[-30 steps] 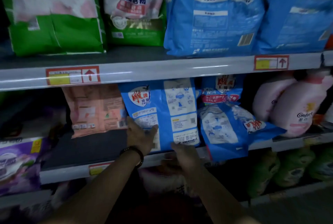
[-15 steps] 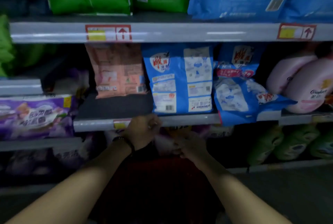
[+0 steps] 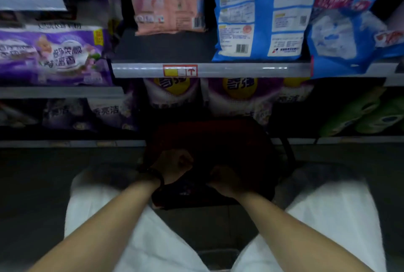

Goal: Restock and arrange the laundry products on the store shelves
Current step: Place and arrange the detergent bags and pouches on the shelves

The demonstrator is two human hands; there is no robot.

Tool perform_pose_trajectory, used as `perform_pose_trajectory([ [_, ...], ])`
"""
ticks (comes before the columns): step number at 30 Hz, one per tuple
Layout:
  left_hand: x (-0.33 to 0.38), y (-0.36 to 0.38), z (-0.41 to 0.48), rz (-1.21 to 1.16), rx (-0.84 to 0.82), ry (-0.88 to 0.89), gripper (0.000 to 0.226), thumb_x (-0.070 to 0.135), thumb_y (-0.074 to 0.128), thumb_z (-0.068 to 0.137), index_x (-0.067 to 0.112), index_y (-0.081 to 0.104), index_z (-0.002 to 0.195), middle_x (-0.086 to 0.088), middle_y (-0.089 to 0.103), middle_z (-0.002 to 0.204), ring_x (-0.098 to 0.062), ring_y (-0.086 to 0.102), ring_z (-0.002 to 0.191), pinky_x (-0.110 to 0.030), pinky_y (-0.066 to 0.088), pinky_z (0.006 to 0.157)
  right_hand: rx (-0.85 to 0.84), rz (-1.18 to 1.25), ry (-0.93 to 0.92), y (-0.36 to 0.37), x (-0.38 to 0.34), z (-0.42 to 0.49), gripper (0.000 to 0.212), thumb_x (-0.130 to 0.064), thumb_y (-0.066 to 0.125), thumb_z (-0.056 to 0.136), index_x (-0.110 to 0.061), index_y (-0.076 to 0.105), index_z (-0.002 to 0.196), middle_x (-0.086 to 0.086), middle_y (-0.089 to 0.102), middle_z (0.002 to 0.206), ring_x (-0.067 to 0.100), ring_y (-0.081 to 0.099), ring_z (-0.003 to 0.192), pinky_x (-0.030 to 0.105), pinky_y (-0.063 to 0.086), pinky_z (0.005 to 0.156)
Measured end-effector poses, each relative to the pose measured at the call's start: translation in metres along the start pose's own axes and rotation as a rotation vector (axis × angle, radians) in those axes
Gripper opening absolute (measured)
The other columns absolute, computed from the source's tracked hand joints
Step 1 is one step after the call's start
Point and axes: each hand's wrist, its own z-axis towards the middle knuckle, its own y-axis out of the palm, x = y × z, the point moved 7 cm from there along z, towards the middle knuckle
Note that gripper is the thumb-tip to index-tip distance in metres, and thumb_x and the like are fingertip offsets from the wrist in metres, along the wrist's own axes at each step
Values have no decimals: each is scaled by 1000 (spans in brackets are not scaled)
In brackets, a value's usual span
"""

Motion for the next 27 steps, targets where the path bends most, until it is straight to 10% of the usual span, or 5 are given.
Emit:
perform_pose_trajectory([
  [8,-21,31,21,32,-68,-76,18,27,58,104,20,70,116,-3,70,118,-23,65,110,-38,53,94,-55,-213,20,31,7,19,15,-36,56,107,-26,64,114,-9,53,87,17,61,89,36,57,84],
  [17,-21,37,35,78,-134,-79,20,28,61,103,21,69,120,-3,69,123,-24,65,112,-38,53,95,-116,-589,-66,48,-9,33,40,-26,51,109,-10,53,146,14,60,142,34,60,129,43,50,107],
  [27,-18,25,31,12,-50,-76,23,12,54,102,22,72,113,2,70,114,-16,66,105,-29,53,87,7,-661,-29,22,2,40,41,-30,51,108,-23,57,148,9,57,151,29,53,139,42,45,114],
])
